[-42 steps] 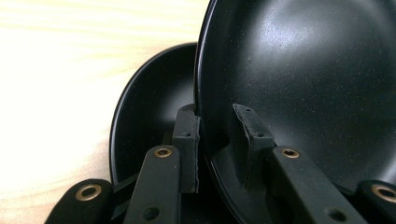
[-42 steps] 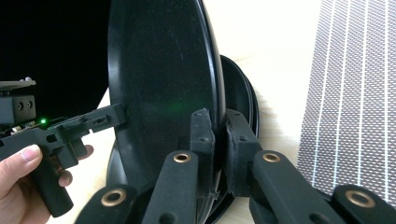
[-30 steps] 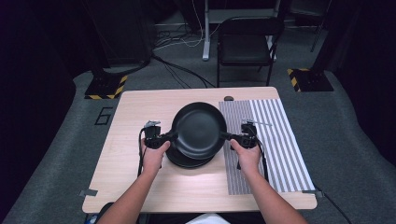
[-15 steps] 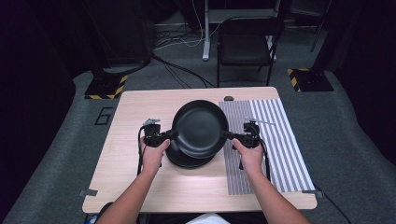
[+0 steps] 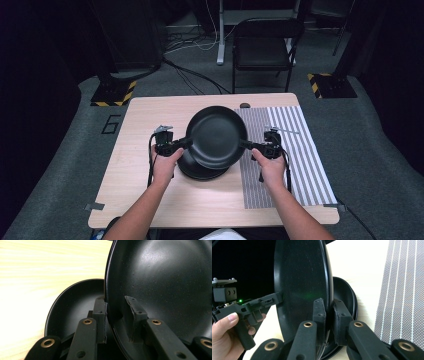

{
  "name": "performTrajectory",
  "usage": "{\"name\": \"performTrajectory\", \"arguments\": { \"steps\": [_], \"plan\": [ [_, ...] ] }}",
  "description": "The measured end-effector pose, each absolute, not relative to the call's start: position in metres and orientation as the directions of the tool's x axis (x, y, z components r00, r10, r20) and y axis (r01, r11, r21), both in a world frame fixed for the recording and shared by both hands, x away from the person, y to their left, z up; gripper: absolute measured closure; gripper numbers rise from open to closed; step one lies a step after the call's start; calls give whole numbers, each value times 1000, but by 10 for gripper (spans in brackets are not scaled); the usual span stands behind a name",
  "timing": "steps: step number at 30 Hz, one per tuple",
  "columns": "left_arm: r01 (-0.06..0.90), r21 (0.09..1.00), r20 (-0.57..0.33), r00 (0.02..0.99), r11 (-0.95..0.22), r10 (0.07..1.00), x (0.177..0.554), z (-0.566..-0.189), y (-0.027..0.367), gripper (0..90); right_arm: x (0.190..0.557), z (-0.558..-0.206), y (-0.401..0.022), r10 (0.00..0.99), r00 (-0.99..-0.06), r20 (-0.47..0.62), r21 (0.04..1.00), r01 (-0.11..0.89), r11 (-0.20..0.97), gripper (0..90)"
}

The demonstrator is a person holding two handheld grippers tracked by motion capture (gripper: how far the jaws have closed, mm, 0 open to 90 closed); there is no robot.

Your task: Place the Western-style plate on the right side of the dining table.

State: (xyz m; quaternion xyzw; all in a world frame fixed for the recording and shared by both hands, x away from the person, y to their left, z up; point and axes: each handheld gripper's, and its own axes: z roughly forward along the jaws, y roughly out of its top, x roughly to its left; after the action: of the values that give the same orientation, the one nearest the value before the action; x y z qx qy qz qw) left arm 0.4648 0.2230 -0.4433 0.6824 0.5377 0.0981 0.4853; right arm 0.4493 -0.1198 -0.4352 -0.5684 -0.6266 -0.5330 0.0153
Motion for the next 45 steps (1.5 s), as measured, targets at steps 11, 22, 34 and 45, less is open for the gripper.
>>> {"name": "performTrajectory", "arguments": {
  "steps": [11, 22, 34, 45],
  "plan": [
    [633, 773, -392, 418, 46, 819, 464, -437, 219, 720, 446, -431, -126, 692, -351, 631, 648, 728, -222, 816],
    [628, 777, -393, 434, 40, 811, 465, -429, 211, 720, 443, -428, -134, 693, -344, 634, 646, 728, -229, 813],
    [621, 783, -386, 445, 32, 808, 466, -427, 203, 721, 439, -426, -142, 700, -342, 627, 653, 720, -233, 813],
    [623, 782, -387, 461, 20, 799, 468, -427, 194, 723, 436, -425, -150, 706, -333, 624, 656, 714, -243, 813]
  ]
}}
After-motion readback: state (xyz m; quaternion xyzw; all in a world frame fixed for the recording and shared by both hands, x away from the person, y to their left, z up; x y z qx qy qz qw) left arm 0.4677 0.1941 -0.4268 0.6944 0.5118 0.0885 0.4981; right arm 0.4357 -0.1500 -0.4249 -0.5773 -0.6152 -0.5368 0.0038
